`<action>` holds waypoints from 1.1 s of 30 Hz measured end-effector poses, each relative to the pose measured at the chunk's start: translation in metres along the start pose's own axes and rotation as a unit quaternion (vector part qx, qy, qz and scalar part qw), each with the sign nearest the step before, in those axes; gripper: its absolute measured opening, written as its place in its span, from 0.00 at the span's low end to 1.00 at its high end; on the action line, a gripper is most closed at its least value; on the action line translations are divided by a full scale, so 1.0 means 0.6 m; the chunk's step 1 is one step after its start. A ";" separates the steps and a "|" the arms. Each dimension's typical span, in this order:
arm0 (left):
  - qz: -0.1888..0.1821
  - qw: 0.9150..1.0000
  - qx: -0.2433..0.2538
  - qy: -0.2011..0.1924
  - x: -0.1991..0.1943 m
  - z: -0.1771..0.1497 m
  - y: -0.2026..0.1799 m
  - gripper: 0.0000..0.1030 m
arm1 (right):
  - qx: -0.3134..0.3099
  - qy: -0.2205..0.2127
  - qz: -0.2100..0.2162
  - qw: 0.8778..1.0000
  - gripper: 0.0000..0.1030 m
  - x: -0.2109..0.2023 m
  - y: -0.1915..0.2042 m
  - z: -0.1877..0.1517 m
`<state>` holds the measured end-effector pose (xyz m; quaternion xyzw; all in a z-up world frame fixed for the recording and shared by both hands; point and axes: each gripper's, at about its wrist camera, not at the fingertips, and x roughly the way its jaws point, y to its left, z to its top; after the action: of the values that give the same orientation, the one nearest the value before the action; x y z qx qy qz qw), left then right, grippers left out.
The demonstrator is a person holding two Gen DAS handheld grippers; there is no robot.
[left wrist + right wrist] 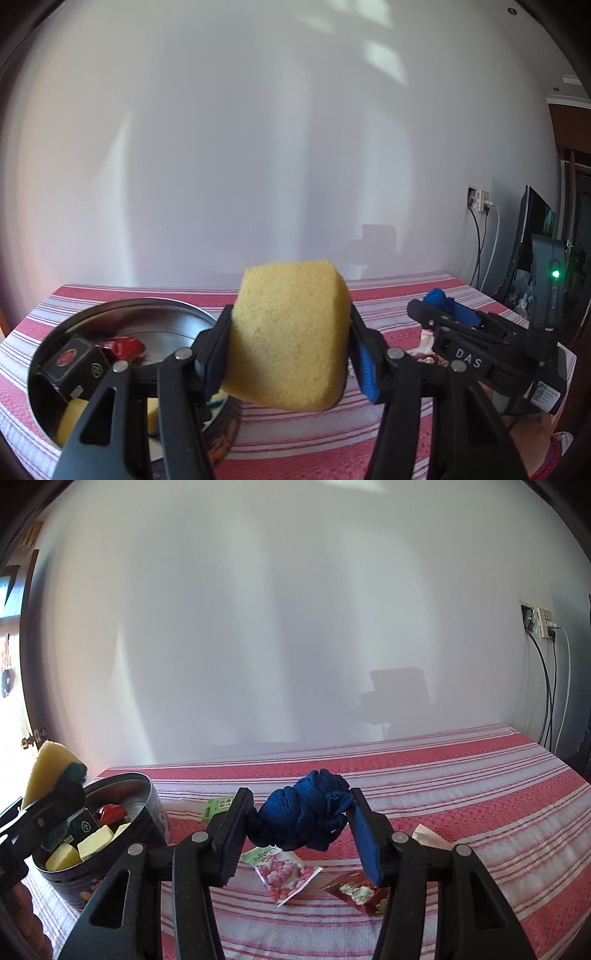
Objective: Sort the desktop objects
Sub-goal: 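Carry the yellow sponge and blue ball over the metal pan with both tools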
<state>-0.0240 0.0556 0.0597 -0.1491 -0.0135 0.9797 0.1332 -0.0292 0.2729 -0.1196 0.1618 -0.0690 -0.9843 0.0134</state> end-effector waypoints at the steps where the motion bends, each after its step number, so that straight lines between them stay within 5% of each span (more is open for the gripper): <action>1: 0.005 1.000 0.001 -0.003 -0.007 0.000 0.006 0.55 | -0.002 -0.004 0.001 1.000 0.53 -0.006 0.006 -0.001; 18: 0.148 0.988 -0.037 0.017 -0.048 -0.003 0.139 0.56 | -0.056 -0.022 0.080 0.995 0.53 -0.042 0.175 0.004; 33: 0.219 0.973 -0.070 0.032 -0.074 0.001 0.237 0.55 | -0.108 -0.041 0.149 0.982 0.54 -0.029 0.321 0.026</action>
<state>-0.0196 -0.0933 0.0638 -0.1884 -0.0448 0.9765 -0.0950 -0.0169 0.0854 -0.0724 0.1066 0.0142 -0.9788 0.1741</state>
